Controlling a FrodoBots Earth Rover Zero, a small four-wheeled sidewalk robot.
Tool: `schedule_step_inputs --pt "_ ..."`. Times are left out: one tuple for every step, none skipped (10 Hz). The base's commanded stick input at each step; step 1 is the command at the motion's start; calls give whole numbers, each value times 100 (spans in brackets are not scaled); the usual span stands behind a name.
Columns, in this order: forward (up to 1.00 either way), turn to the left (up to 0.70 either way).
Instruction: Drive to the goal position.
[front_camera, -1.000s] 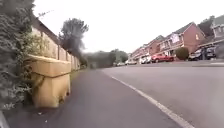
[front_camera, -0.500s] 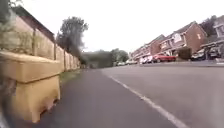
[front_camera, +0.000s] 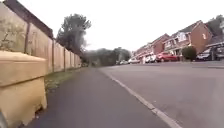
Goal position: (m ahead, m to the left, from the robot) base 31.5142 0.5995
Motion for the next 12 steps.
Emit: schedule_step_inputs --pt "100 9" --pt "100 0" --pt "100 0" --pt "100 0" --pt "100 0" --pt "100 0" --pt "100 0" --pt "100 0" --pt "100 0" --pt "100 0" --pt "100 0" --pt "100 23"
